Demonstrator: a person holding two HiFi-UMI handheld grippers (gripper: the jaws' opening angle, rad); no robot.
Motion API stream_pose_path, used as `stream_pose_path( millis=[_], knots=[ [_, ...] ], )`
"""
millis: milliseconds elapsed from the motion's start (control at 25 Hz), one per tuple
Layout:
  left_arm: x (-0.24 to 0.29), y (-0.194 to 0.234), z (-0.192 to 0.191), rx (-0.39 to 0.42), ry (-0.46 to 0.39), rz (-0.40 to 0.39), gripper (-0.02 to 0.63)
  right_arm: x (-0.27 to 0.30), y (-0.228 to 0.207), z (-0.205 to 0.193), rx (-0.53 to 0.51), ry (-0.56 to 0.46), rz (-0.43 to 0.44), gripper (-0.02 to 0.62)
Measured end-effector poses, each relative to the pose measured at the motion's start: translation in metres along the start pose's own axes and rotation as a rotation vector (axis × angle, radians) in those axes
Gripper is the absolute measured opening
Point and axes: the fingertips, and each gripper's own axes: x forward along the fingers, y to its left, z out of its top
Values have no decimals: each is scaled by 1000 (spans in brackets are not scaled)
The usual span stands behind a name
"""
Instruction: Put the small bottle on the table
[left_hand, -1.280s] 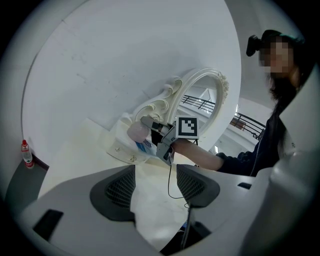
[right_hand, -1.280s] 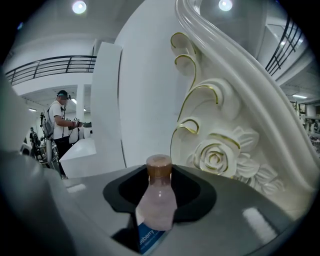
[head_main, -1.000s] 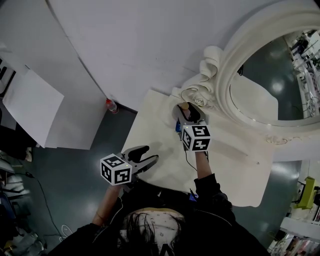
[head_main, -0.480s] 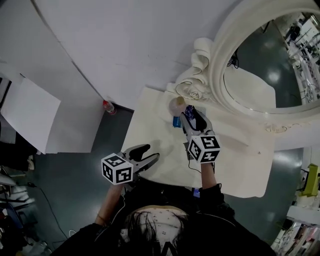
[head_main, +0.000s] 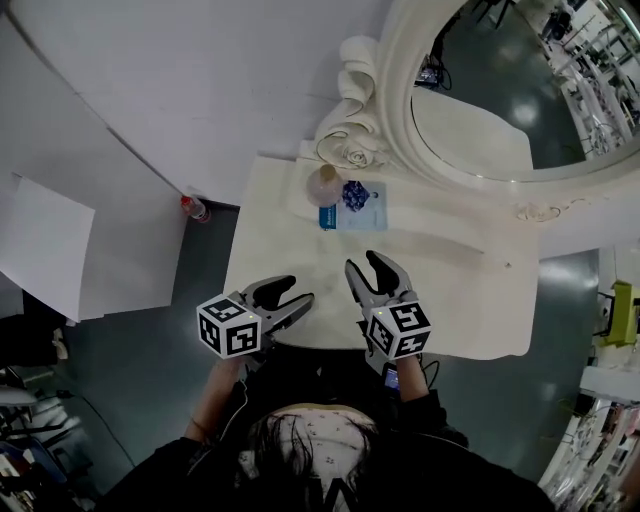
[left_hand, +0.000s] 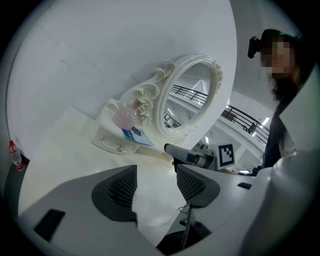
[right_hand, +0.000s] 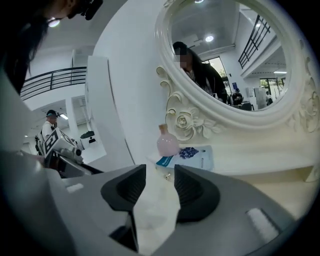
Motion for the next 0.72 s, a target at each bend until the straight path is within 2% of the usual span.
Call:
stream_pose_path(
  millis=[120, 280, 560, 720],
  knots=[
    [11, -10, -3, 21, 22, -25, 247, -17, 6, -1, 12, -15, 10, 187],
    [19, -25, -2, 47, 9, -36, 247, -36, 11, 4, 1, -35, 27, 187],
    [23, -62, -11, -2, -61, -55, 247, -84, 7, 2, -14, -52, 50, 186],
    [25, -88, -28, -6, -87, -38, 247, -120, 5, -5, -11, -69, 63, 138]
  ],
)
